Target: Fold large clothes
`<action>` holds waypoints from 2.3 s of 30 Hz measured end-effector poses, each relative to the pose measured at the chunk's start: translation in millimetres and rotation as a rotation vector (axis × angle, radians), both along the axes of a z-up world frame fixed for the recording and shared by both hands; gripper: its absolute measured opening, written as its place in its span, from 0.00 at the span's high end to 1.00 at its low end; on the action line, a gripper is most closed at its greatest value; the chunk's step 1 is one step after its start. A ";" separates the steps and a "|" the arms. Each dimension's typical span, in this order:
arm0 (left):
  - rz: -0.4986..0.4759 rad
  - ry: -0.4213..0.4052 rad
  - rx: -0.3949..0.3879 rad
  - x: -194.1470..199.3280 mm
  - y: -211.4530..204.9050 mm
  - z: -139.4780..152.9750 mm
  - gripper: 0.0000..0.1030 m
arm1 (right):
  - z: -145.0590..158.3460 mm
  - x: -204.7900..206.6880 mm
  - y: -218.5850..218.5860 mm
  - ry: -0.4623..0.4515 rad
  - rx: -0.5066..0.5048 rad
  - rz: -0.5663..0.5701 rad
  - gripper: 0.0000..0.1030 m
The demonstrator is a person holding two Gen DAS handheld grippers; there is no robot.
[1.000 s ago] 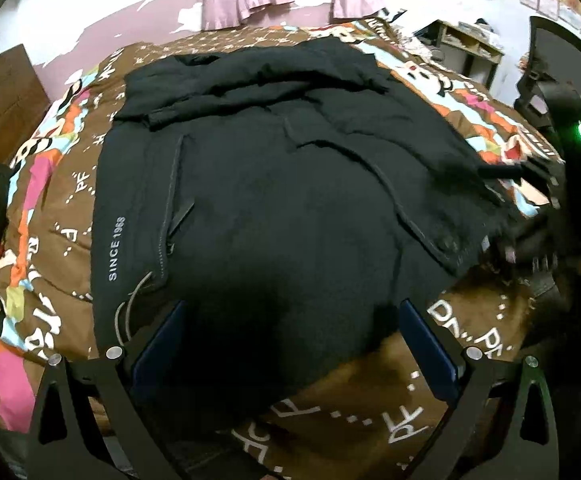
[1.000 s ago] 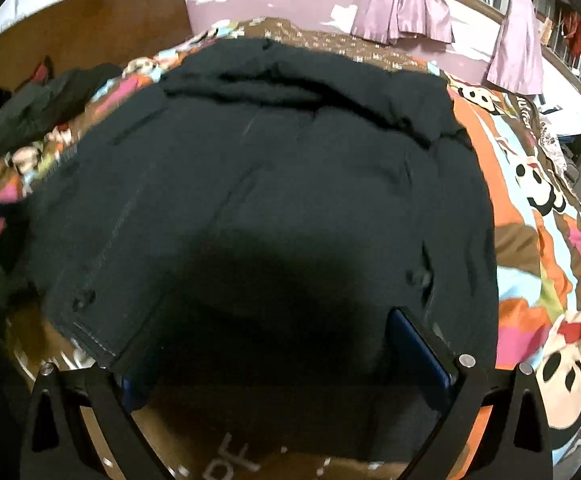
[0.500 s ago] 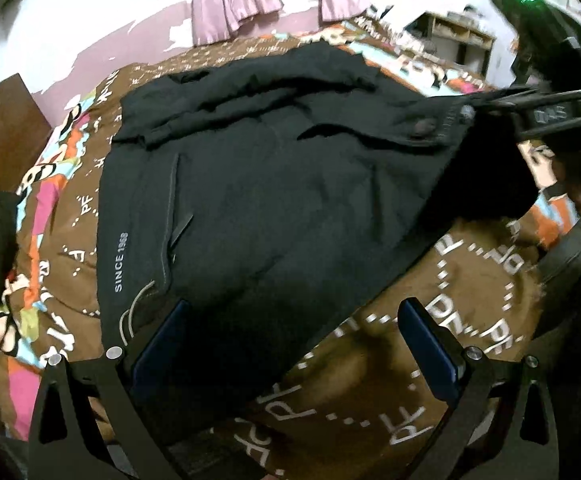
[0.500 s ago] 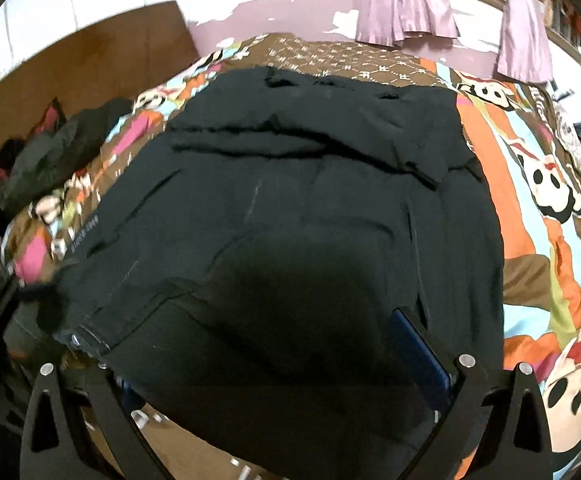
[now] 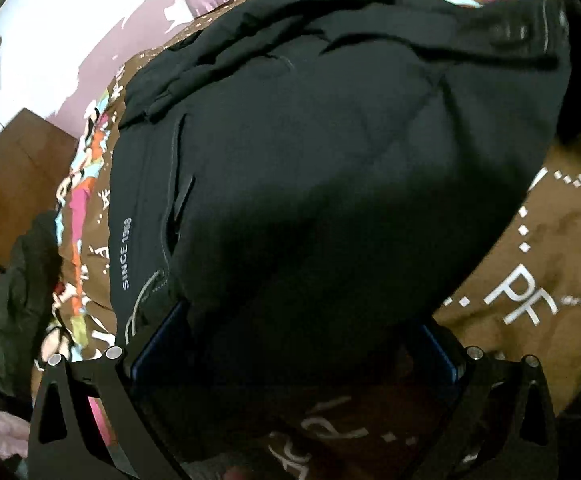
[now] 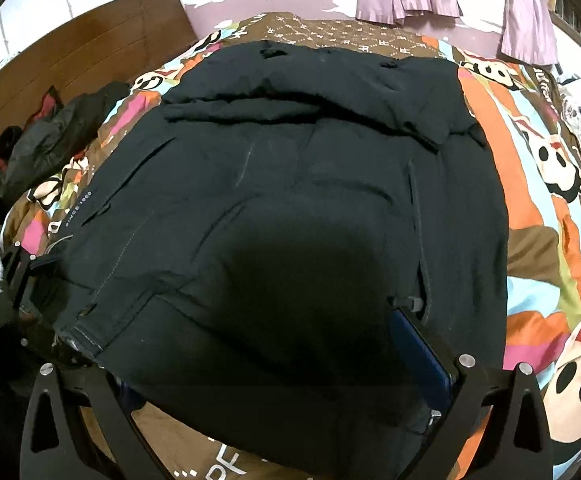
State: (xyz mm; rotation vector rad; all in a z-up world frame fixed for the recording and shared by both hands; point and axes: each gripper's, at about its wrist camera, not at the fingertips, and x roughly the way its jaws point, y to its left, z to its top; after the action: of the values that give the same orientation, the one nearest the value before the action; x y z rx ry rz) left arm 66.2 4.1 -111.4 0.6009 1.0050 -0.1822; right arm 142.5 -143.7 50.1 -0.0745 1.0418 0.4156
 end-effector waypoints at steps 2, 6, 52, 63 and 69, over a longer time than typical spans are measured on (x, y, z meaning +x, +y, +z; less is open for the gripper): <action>0.000 -0.024 0.032 2.0 -1.0 -5.8 0.01 | 1.0 1.3 -0.2 -0.001 0.003 -0.004 0.00; -0.035 -0.103 0.112 -6.4 -4.4 -11.7 0.01 | 2.8 3.8 -4.3 -0.001 0.027 -0.029 0.00; -0.128 -0.218 -0.298 44.1 5.1 148.6 0.86 | 30.7 7.4 -28.9 -0.215 0.091 -0.117 0.51; -0.115 -0.238 -0.268 17.4 20.6 130.3 0.74 | 82.8 31.8 -6.9 -0.199 0.256 -0.038 0.73; -0.070 -0.240 -0.195 7.5 20.5 110.9 0.71 | 87.2 33.4 3.9 -0.215 0.249 -0.019 0.73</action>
State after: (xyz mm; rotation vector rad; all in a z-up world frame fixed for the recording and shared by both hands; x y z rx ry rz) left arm 73.7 24.6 -0.4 0.4676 0.7252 -0.2602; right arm 176.0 -139.8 137.3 0.1117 0.7727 0.5053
